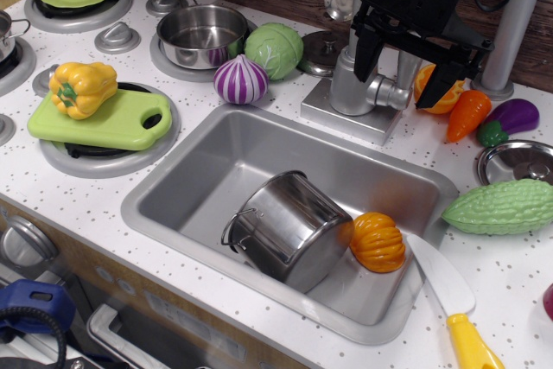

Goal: Turn lever vertical to front

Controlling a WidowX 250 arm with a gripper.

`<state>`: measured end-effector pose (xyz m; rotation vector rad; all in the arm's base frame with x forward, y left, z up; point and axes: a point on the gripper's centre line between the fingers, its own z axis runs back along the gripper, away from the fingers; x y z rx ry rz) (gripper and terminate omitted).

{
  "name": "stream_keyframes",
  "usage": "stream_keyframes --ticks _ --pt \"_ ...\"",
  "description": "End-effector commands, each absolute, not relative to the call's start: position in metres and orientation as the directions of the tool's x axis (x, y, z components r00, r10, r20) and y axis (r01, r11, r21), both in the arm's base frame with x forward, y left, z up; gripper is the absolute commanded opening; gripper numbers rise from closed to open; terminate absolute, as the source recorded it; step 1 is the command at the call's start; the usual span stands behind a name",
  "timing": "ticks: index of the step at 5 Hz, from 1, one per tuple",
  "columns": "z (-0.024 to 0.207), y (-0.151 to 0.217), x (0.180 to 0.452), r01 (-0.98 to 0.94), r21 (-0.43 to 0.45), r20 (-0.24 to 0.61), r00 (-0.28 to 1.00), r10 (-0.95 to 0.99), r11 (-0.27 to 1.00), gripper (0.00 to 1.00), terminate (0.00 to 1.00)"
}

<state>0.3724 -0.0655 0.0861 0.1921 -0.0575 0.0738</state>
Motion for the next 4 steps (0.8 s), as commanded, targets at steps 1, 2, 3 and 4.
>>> stream_keyframes --ticks 1,2,3,4 --pt "0.086 -0.066 0.372 -0.079 0.188 0.064 0.996 0.068 0.979 1.0 0.0" --pt "0.091 -0.065 0.382 -0.086 0.245 0.156 0.987 0.049 0.966 1.0 0.0" --pt "0.096 -0.067 0.395 -0.119 0.312 0.275 0.961 0.031 0.943 1.0 0.0" --pt "0.1 -0.072 0.407 -0.122 0.312 0.316 0.949 0.019 0.942 1.0 0.0"
